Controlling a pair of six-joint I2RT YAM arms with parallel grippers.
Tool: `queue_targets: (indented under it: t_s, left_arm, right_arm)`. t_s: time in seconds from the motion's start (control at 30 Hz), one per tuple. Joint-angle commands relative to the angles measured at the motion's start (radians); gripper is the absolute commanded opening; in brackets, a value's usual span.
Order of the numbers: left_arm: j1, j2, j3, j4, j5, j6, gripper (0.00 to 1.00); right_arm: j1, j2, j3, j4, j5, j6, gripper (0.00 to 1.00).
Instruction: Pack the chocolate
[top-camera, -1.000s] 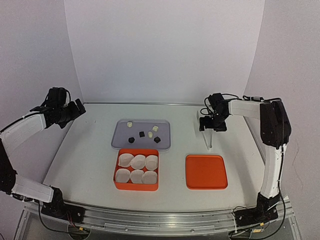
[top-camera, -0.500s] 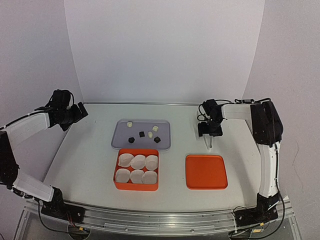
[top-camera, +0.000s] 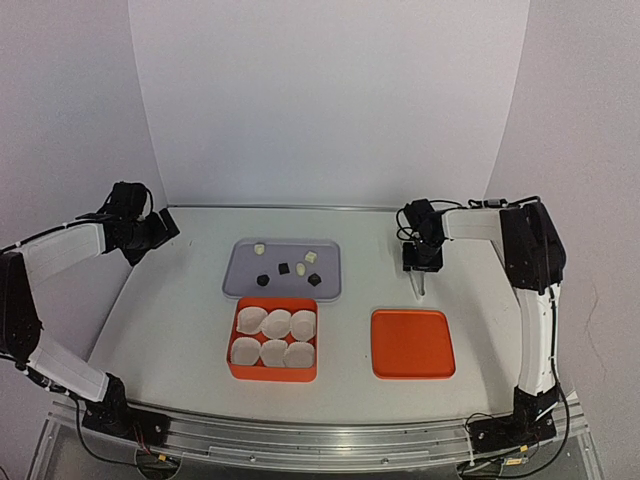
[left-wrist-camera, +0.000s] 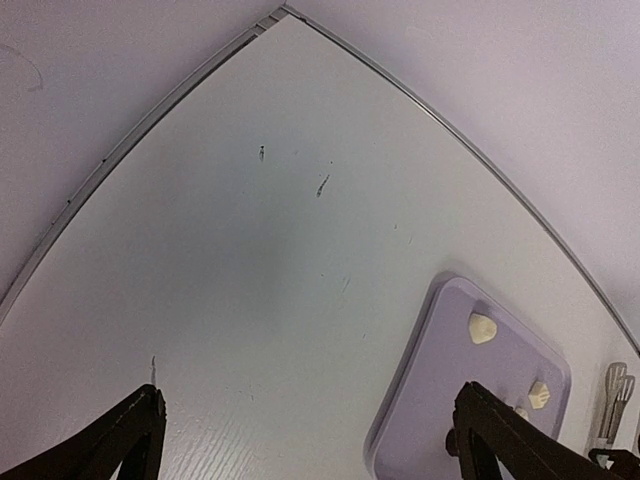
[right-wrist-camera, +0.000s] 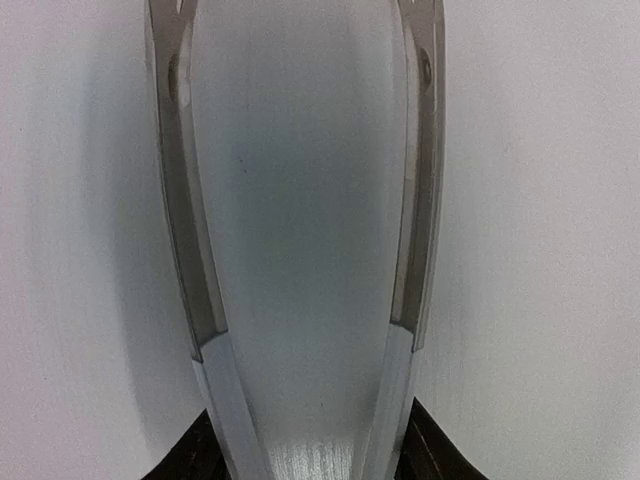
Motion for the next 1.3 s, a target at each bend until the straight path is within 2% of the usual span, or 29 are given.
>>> queue_targets:
  t_s: [0.0,0.1,0.23,0.37,0.67,0.8,0.93,1.13,1.27]
  left_arm:
    - [-0.002,-0.022,0.038,-0.004,-0.022,-0.011,1.0]
    - [-0.002,-0.032,0.04,-0.014,-0.033,-0.012,1.0]
    - [-0.002,-0.053,0.04,-0.022,-0.043,-0.011,1.0]
    - [-0.002,-0.075,0.038,-0.026,-0.054,-0.011,1.0]
    - [-0.001,-0.107,0.038,-0.044,-0.072,-0.004,1.0]
    - [-0.003,-0.109,0.041,-0.046,-0.072,-0.002,1.0]
    - [-0.002,-0.1,0.046,-0.045,-0.07,0.002,1.0]
    - [-0.002,-0.074,0.058,-0.049,-0.067,0.007,1.0]
    - [-0.002,-0.057,0.063,-0.049,-0.059,0.006,1.0]
  right_arm:
    - [0.008,0.016,-0.041,-0.044,0.06,0.009,0.4]
    - [0.008,-0.015,-0.03,-0.041,0.066,-0.001,0.3]
    - [0.008,-0.082,-0.002,-0.04,0.113,-0.028,0.28]
    - [0.008,-0.166,0.024,-0.042,0.066,-0.085,0.28]
    - [0.008,-0.378,-0.031,-0.066,-0.295,-0.15,0.3]
    - [0.008,-0.417,-0.011,-0.149,-0.496,-0.192,0.32]
    - [0.011,-0.406,0.044,-0.284,-0.574,-0.227,0.34]
    - [0.056,-0.369,0.133,-0.468,-0.511,-0.339,0.39]
    - [0.089,-0.353,0.157,-0.48,-0.471,-0.376,0.39]
